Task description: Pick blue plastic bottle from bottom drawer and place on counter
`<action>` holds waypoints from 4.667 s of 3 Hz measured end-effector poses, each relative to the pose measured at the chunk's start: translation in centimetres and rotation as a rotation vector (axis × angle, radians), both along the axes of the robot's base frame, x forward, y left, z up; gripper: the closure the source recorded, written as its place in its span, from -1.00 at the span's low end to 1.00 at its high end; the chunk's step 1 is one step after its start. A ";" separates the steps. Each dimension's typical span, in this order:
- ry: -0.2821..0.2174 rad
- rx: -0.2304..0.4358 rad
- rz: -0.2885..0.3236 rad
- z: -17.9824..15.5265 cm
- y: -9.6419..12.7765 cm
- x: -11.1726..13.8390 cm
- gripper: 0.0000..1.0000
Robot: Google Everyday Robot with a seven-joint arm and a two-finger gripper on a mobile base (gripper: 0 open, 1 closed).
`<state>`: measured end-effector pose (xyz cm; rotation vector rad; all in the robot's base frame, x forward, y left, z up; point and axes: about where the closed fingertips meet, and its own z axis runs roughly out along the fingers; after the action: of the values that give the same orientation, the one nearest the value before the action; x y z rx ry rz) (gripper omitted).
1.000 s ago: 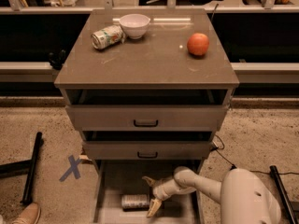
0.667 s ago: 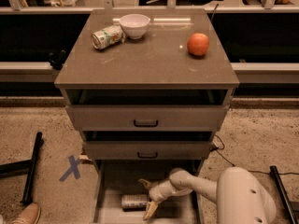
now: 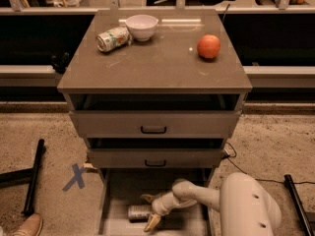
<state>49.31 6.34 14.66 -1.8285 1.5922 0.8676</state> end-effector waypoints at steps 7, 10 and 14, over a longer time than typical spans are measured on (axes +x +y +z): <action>-0.370 0.093 0.048 22.4 -8.3 -0.3 1.00; -0.668 0.065 0.162 44.7 -7.8 -1.7 1.00; -0.802 0.251 0.050 64.3 -16.2 0.6 1.00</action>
Offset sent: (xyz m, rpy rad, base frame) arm -0.0058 0.0132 -0.0079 -0.0466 -0.0107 0.0417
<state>49.96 -9.85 78.91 -1.7163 0.8883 0.2568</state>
